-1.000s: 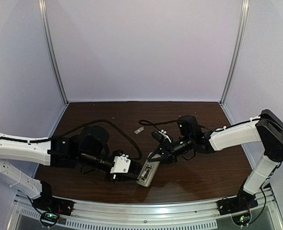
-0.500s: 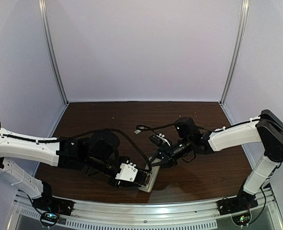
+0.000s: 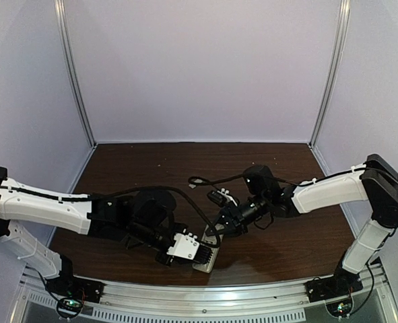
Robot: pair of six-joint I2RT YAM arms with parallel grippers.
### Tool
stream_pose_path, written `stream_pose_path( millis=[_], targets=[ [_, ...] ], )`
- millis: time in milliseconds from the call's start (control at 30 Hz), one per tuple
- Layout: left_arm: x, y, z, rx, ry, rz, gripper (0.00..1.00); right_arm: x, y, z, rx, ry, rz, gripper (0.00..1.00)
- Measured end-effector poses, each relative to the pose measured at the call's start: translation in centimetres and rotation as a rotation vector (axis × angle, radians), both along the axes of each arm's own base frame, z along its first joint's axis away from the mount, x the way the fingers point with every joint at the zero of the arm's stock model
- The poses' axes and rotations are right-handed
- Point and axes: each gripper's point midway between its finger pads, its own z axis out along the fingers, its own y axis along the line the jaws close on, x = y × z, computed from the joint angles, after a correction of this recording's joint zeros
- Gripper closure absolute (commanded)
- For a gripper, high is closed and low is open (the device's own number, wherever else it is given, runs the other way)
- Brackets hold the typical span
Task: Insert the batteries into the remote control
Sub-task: Load the battery into the battery compartment.
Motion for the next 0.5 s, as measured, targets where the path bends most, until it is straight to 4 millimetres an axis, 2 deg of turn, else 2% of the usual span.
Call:
stream_pose_path(
  millis=[500],
  targets=[
    [0.5,-0.38,-0.51,0.028,-0.015,0.02,0.87,-0.12,0.18,-0.11,-0.002,0.001,0.005,1.0]
  ],
)
